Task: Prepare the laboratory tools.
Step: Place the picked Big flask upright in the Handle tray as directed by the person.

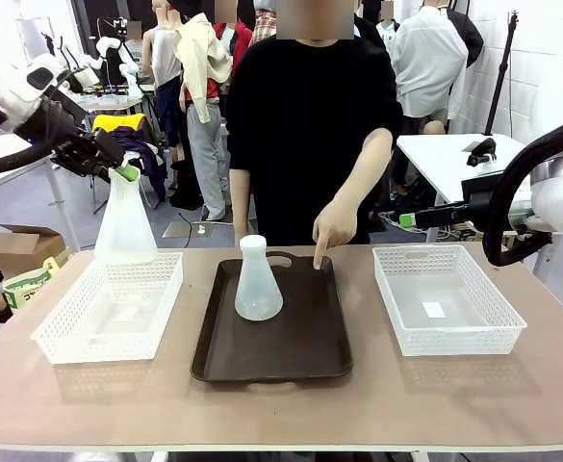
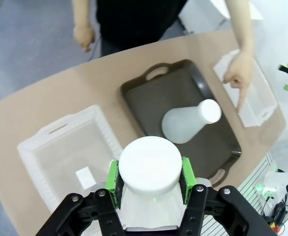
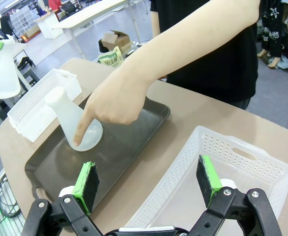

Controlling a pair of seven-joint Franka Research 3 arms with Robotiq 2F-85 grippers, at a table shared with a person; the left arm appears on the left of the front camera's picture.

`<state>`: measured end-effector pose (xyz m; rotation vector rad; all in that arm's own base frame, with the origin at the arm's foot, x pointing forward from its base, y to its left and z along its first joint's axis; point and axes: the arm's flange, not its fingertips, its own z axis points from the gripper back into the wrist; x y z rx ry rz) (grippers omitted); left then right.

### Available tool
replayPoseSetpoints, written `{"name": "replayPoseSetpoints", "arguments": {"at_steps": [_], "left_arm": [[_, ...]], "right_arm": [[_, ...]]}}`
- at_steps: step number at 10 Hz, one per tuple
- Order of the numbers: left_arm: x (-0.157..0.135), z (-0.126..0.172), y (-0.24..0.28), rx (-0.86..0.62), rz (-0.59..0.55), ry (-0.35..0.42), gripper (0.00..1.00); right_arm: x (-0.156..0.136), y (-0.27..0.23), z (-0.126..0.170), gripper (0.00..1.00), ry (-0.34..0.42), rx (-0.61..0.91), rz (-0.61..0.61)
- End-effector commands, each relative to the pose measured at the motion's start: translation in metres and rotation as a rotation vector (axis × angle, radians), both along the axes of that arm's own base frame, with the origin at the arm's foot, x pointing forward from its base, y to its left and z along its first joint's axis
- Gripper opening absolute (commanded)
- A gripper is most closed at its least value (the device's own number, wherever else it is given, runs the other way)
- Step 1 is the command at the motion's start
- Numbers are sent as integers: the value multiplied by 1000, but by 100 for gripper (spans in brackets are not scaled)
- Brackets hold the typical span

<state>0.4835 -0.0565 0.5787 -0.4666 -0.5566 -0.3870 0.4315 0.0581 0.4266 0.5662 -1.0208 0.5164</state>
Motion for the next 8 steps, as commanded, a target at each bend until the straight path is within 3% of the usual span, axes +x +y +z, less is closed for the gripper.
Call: {"name": "replayPoseSetpoints", "arguments": {"at_steps": [1, 3, 4, 8], "left_arm": [[-18, -2, -7, -77, -94, -99, 0], [-46, 9, -19, -112, -163, -227, 0], [-17, 8, -14, -50, -91, -89, 0], [-25, 3, -16, -59, -113, -118, 0]], "right_arm": [[-1, 1, 1, 100, 11, 1, -4], [-1, 1, 1, 100, 11, 1, -4], [-1, 1, 1, 100, 11, 1, -4], [-1, 1, 1, 100, 11, 1, -4]]}}
